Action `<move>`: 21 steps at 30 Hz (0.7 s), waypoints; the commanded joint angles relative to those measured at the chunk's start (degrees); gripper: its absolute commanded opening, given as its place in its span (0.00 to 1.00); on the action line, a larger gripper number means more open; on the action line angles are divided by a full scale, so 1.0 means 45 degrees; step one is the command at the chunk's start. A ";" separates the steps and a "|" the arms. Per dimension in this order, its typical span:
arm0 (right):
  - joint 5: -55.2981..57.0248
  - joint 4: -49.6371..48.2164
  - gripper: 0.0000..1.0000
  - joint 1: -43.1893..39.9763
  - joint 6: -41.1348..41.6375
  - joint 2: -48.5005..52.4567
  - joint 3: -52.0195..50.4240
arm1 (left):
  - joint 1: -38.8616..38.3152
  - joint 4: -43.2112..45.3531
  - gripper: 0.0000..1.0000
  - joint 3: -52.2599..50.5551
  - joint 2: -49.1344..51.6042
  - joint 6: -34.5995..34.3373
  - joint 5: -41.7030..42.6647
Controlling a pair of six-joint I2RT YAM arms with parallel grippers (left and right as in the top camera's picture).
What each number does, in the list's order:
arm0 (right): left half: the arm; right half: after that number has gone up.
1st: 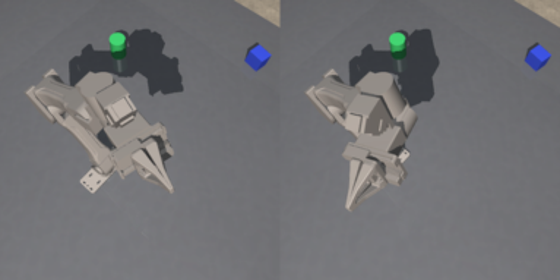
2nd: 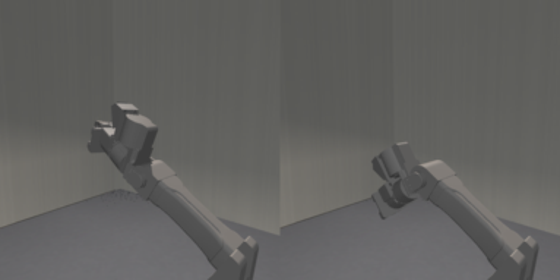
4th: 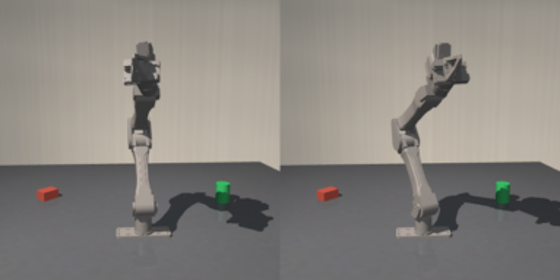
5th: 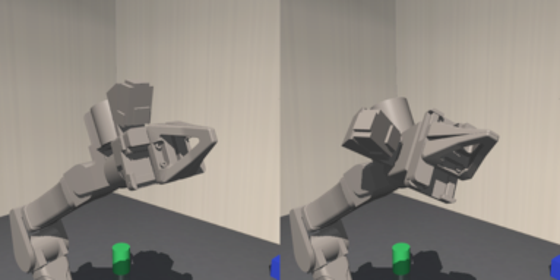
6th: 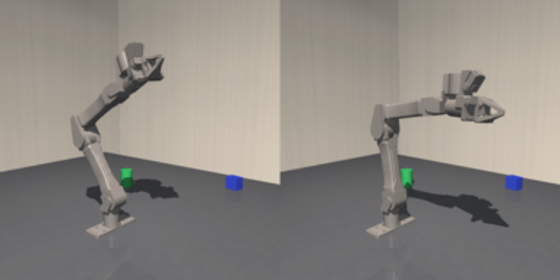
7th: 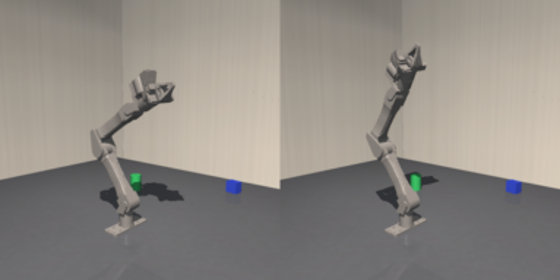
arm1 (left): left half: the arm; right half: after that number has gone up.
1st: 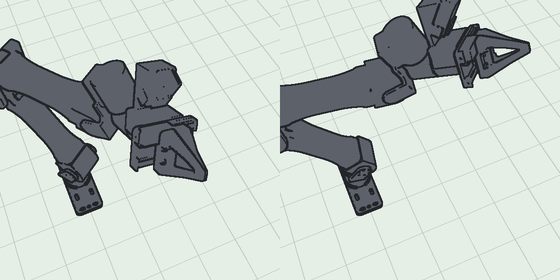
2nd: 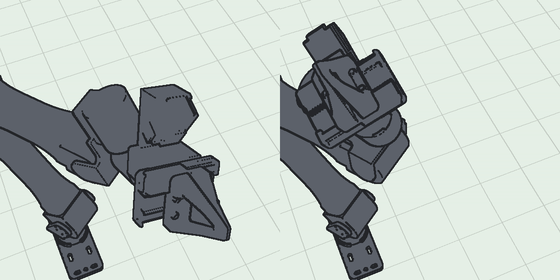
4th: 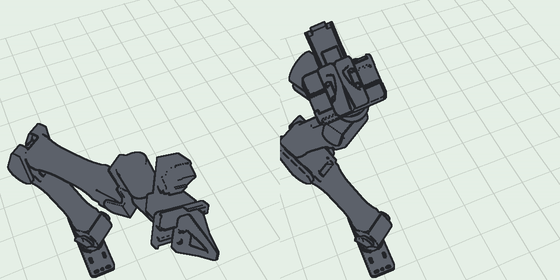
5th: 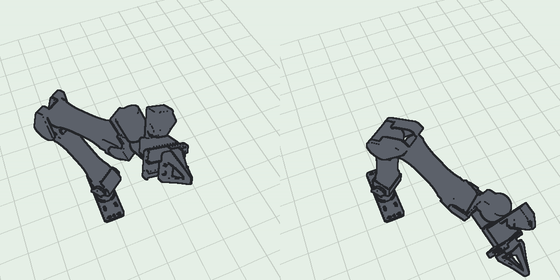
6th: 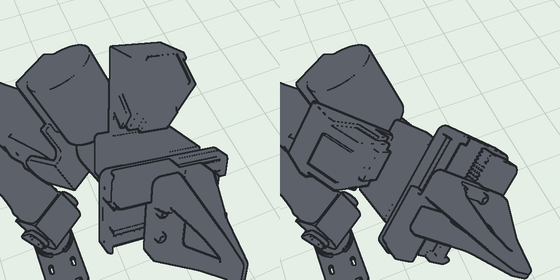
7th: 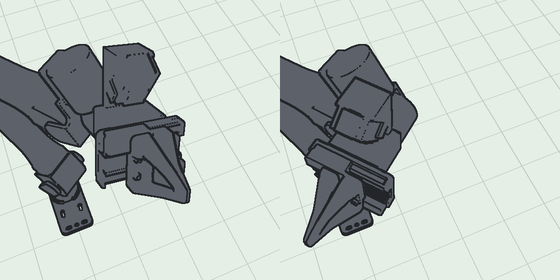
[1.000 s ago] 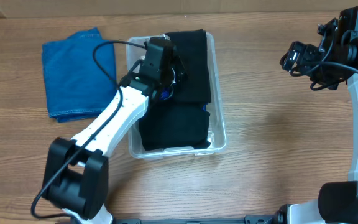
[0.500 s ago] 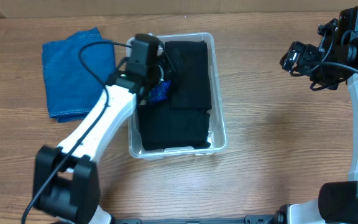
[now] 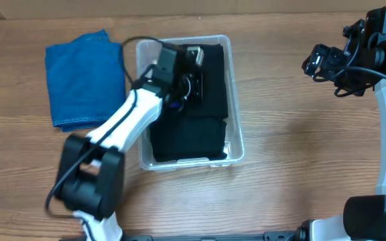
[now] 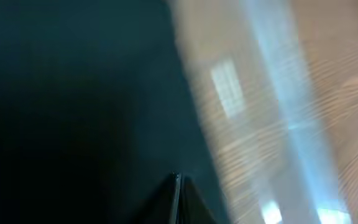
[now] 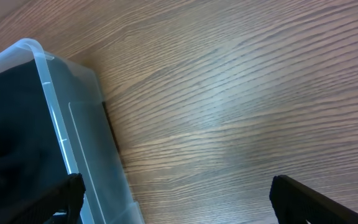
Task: Pack container
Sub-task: 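Lay the black cloth into the bin's upper half with the left gripper, then grasp the folded blue denim cloth with the left gripper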
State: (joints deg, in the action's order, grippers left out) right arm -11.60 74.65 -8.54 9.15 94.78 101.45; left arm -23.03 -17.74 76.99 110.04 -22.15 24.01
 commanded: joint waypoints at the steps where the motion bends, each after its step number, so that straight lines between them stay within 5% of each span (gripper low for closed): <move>1: -0.0015 -0.0019 1.00 0.0034 -0.0092 -0.0058 0.0024 | 0.0457 -0.0267 0.04 0.0102 0.1773 -0.1399 0.0699; 7: -0.0015 0.0063 1.00 0.0034 -0.0087 -0.0058 0.0024 | 0.1336 -0.0063 0.05 0.0976 0.0321 -0.0554 0.1972; 9: -0.0015 0.0078 1.00 0.0034 -0.0092 -0.0058 0.0024 | 0.1341 -0.0350 0.14 0.1865 -0.1166 0.0092 0.1899; 11: -0.0010 0.0102 1.00 0.0034 -0.0136 -0.0058 0.0024 | 0.1341 -0.1399 0.42 0.2871 -0.2807 0.1112 0.0976; 13: -0.0010 0.0107 1.00 0.0034 -0.0136 -0.0058 0.0024 | 0.1409 -0.2803 1.00 0.3419 -0.4075 0.1758 -0.0923; 18: -0.0010 0.0049 1.00 0.0034 -0.0131 -0.0058 0.0024 | 0.3429 -0.7291 1.00 0.3570 -0.6421 0.1836 -0.5416; 21: -0.0010 0.0015 1.00 0.0034 -0.0131 -0.0058 0.0024 | 0.6450 -0.8733 1.00 0.3541 -0.5974 0.2307 -0.4969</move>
State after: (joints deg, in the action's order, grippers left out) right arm -11.62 75.02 -8.54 8.95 94.78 101.45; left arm -3.99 -54.59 94.08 78.87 -14.98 5.76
